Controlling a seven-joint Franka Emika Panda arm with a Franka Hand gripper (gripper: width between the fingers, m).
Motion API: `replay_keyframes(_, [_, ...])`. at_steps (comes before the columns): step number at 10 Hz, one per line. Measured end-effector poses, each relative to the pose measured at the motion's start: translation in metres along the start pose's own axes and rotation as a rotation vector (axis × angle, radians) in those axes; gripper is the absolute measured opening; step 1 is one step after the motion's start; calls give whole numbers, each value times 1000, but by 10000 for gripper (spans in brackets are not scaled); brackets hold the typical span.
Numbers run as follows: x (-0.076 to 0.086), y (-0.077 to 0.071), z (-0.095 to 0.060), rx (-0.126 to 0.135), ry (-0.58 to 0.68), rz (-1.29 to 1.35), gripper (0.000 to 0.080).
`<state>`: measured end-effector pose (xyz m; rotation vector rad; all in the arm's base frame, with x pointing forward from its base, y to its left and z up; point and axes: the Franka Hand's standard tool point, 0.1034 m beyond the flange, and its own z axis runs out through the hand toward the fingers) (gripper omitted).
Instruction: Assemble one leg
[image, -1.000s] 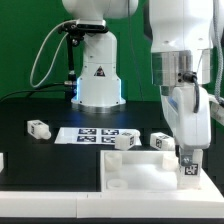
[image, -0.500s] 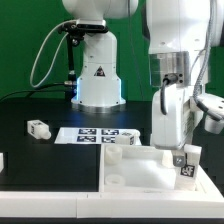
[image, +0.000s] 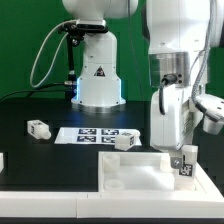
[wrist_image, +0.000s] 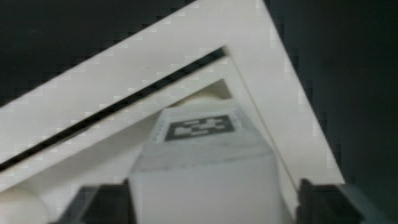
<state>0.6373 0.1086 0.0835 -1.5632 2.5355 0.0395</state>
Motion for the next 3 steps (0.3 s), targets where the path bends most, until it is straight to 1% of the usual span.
replay_keyframes(1, [-9, 1, -19, 11, -26, -25, 582])
replay_keyframes(2, [-13, 0, -37, 25, -49, -35, 638])
replay_keyframes(3, [-13, 0, -40, 26, -52, -34, 638])
